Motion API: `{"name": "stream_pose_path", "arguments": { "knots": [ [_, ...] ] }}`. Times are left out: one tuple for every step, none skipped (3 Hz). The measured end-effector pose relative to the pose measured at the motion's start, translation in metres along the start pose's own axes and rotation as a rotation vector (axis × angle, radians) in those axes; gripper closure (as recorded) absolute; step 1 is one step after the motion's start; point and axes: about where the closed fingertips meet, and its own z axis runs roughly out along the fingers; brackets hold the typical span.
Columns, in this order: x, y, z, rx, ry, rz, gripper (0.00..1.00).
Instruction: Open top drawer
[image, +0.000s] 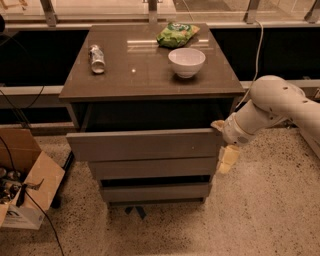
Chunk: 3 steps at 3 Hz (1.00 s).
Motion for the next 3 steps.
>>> {"name": "stream_pose_path", "arguments": {
  "knots": [
    [0.008, 0.021, -0.001, -0.039, -0.008, 0.030, 0.00],
    [0.013, 0.036, 0.001, -0.062, -0.012, 0.054, 0.00],
    [0.013, 0.048, -0.002, -0.081, -0.011, 0.054, 0.18]
  ]
}}
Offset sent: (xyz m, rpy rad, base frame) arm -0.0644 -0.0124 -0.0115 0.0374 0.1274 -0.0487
